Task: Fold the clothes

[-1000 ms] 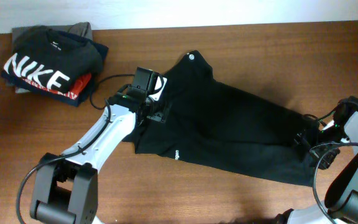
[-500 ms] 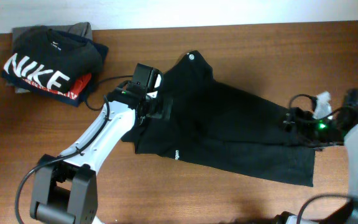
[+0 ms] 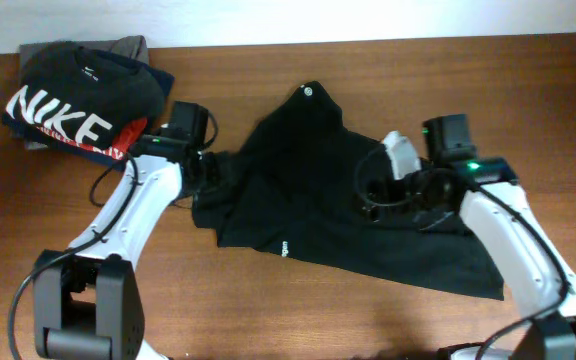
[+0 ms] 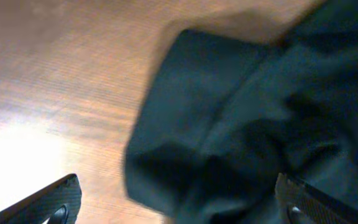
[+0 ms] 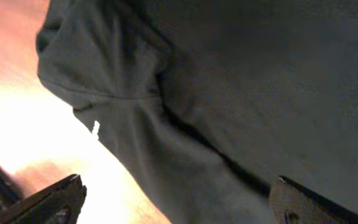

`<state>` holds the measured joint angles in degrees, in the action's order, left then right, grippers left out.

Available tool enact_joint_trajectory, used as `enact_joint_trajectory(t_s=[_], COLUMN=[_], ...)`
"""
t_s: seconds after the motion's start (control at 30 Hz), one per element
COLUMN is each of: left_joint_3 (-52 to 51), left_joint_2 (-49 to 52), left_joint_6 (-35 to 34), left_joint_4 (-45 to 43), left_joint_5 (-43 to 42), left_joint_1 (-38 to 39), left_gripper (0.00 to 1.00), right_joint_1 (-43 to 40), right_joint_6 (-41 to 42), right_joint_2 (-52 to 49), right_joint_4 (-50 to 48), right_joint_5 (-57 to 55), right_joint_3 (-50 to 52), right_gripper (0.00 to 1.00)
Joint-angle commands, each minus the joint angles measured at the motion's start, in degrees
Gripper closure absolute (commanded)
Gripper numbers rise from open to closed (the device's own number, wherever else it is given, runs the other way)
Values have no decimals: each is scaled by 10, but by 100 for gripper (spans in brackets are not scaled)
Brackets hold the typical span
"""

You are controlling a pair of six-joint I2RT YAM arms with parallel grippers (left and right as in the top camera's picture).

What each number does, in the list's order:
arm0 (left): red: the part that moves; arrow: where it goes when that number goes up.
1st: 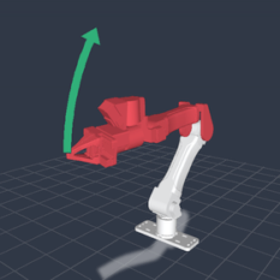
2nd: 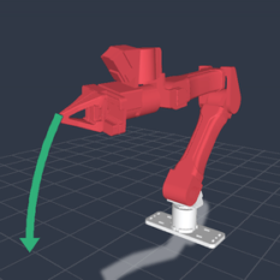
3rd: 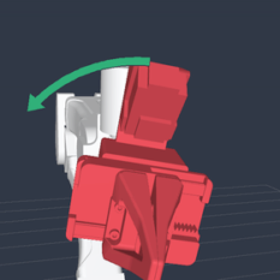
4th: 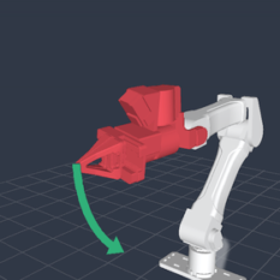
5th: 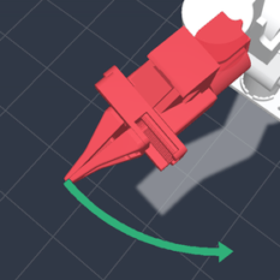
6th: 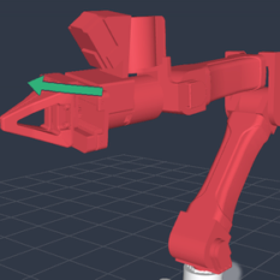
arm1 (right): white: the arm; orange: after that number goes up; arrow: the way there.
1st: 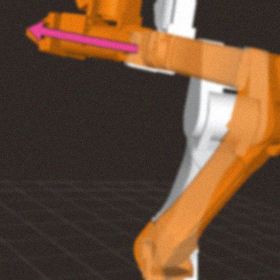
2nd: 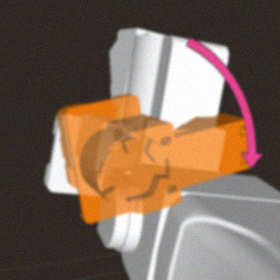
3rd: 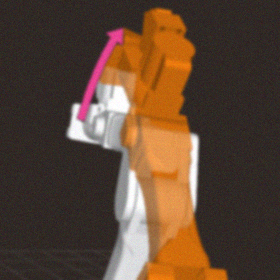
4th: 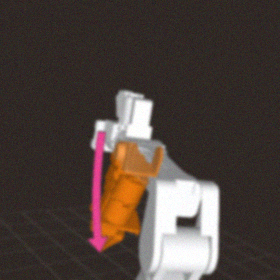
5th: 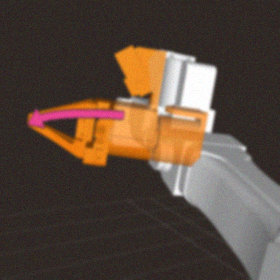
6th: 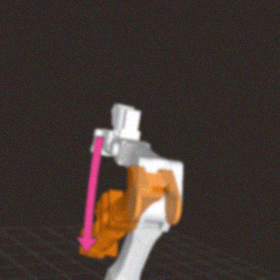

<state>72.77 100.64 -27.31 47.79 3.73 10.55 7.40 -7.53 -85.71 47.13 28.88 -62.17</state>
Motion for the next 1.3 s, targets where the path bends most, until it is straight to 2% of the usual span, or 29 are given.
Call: enact_joint_trajectory(t_s=[0.0, 0.1, 0.23, 0.37, 0.5, 1.27], left_joint_3=[12, 12, 12, 12, 12, 12], left_joint_2=[8, 8, 8, 8, 8, 8], left_joint_6=[-14, -14, -14, -14, -14, -14], left_joint_4=[10, 12, 12, 12, 13, 9], left_joint_5=[6, 6, 6, 3, -9, -9], left_joint_1=[-14, -17, -17, -17, -17, -17], left_gripper=[1, 1, 1, 1, 1, 1], right_joint_1=[35, 60, 86, 99, 99, 125], right_joint_6=[-42, -58, -71, -71, -73, -132], right_joint_2=[-33, -77, -135, -167, -172, -189], right_joint_4=[-10, -13, -24, -41, -48, -84], right_joint_5=[-18, -18, -17, -18, -18, -55], right_joint_3=[-9, -9, -9, -9, -9, -8], right_gripper=[1, 0, 17, 23, 35, 40])
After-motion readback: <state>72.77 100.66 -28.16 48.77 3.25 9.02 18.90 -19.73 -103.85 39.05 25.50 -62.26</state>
